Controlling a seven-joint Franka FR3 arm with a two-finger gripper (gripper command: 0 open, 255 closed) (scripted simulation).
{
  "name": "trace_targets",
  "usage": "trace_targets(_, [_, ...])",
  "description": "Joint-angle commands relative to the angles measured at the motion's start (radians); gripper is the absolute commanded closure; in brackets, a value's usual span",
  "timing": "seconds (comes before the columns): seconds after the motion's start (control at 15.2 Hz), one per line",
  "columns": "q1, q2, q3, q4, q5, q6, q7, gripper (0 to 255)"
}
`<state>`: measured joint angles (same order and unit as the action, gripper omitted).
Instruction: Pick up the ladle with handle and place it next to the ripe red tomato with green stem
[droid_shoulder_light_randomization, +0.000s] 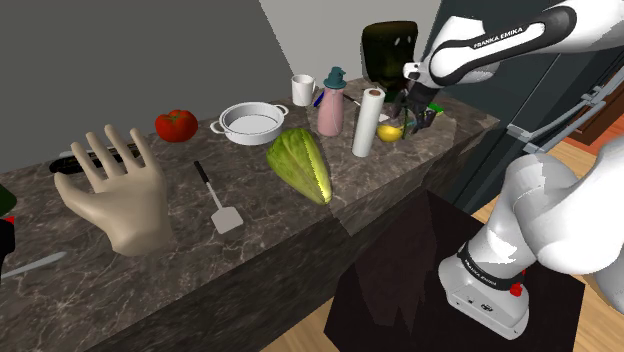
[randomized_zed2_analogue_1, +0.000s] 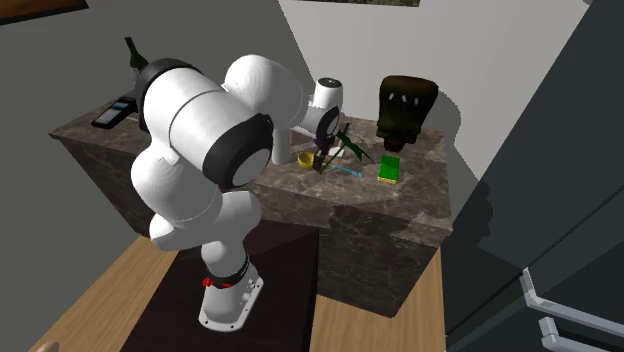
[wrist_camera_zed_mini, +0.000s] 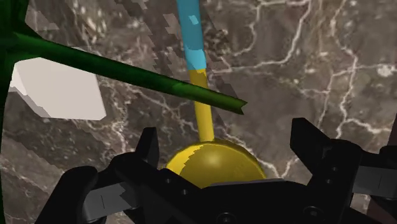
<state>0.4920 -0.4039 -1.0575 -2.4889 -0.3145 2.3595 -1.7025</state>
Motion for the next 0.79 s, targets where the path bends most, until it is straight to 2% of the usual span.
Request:
trace_targets(0.0, [0.040, 0.033, -0.046, -0.001, 0.021, 0.037, -0.041, 0])
trace_targets(0.26, [0.104, 0.090, -0.115, -0.017, 0.065, 0.105, -0.074, 0])
trace_targets(0.33, [0.136, 0.115, -0.148, -0.023, 0.089, 0.132, -0.092, 0])
trace_targets(0.73, [0.137, 0.115, -0.148, -0.023, 0.089, 0.132, -0.092, 0])
